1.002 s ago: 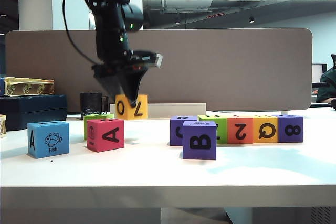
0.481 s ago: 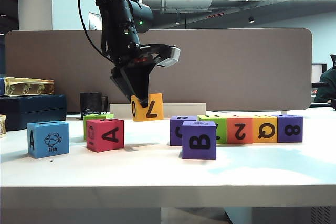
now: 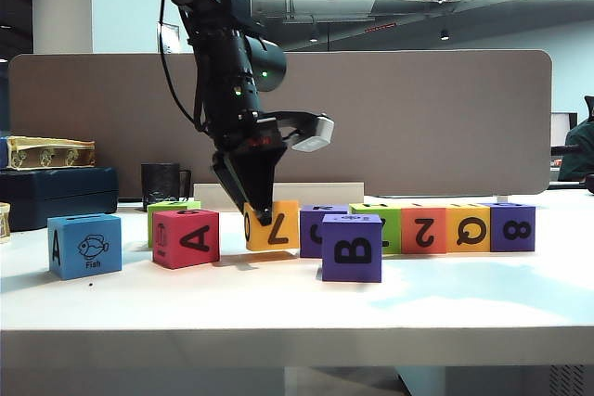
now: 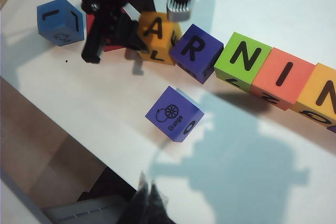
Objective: Select the appropriate blocks from the scattered letter blocks on the table and arrange them in a row to spell out "LEARNING".
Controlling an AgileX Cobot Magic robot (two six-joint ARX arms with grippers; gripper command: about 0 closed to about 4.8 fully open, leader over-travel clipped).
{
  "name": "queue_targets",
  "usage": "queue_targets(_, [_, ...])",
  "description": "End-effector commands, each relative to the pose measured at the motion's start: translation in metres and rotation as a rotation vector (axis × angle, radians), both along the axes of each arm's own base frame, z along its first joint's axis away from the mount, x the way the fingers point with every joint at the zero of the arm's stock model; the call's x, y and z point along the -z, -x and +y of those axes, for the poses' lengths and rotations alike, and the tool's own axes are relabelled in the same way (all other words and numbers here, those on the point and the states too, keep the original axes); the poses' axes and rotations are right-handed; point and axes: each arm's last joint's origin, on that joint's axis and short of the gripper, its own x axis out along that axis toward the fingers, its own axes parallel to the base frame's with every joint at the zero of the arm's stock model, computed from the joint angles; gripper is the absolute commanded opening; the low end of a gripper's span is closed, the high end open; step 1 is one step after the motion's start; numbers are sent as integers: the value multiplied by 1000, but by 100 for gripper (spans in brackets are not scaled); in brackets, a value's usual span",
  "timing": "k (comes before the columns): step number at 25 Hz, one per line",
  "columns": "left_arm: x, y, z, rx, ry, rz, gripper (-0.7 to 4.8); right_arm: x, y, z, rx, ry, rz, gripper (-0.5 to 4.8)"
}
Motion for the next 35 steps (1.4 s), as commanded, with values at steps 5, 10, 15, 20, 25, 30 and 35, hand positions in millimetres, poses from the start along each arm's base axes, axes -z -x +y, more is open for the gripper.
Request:
queue_targets(5, [1, 0, -4, 14, 12, -12, 281, -3, 0, 0, -5, -7, -17, -1])
queue_targets(10, [1, 0, -4, 8, 13, -13, 350, -3, 1, 0, -5, -7, -17, -1])
queue_targets(15, [-7, 0, 0, -57, -66, -59, 428, -3, 0, 0, -5, -7, -17, -1])
queue_targets(20, [-37, 7, 3, -66, -19, -130, 445, -3, 1, 0, -5, -7, -17, -1])
queue_targets(25, [-64, 18, 19, -164, -21, -120, 444, -2, 1, 0, -5, -4, -9, -1])
queue_targets(30, [-55, 13, 50, -465, -83, 19, 445, -2, 1, 0, -5, -3, -6, -1])
queue_targets(35, [-47, 11, 59, -478, -76, 65, 462, -2, 2, 0, -5, -2, -3, -1])
